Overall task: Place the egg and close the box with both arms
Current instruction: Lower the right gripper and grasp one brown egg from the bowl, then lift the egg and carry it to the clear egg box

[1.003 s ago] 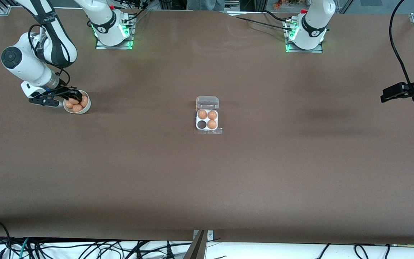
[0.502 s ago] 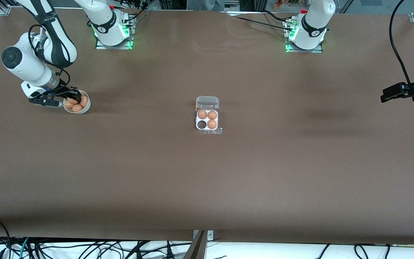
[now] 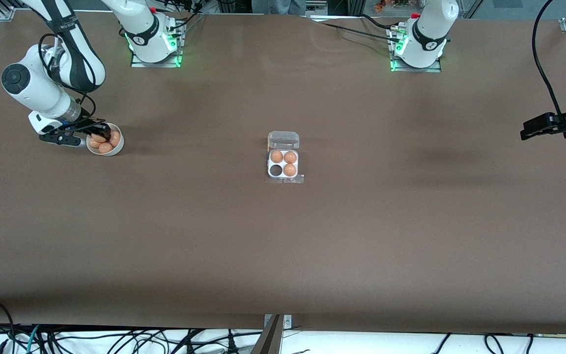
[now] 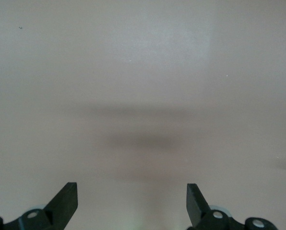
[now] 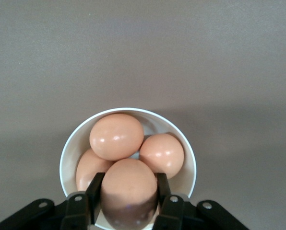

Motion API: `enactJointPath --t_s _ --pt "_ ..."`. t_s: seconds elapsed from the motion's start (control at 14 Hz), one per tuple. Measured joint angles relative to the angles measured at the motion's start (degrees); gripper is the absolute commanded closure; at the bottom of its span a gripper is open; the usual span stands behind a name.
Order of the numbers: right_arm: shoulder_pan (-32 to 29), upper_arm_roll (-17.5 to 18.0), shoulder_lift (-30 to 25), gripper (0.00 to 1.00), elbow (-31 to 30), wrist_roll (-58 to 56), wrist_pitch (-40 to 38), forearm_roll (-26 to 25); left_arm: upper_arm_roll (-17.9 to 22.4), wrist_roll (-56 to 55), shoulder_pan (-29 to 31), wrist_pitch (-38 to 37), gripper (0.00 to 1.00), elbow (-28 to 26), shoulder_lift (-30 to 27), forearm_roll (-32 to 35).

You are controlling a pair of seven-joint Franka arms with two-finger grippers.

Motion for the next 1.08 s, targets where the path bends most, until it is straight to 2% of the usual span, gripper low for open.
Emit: enactJointPath --t_s 0.36,0.43,0.79,0.93,1.08 --pt "0.0 0.3 -0.6 0.54 1.3 0.9 -3.5 0.0 0.0 0.0 0.0 0.0 0.0 0.0 0.0 0.0" --pt "0.0 0.6 -0.7 0.57 1.7 1.1 -4.4 0.0 0.0 0.0 0.0 0.0 0.0 0.0 0.0 0.0" --pt "0.1 2.3 -1.9 0.6 4.6 3.5 -10.7 0.0 0.0 0.0 0.0 0.0 0.0 0.0 0.0 0.0" --pt "0.1 4.5 -2.2 0.6 7.4 7.0 -15.6 0.0 0.0 0.0 0.0 0.0 0.0 0.0 0.0 0.0" --pt "0.2 8.1 -2.2 0.6 11.1 12.5 -21.2 0.0 0.0 0.0 0.0 0.0 0.0 0.0 0.0 0.0"
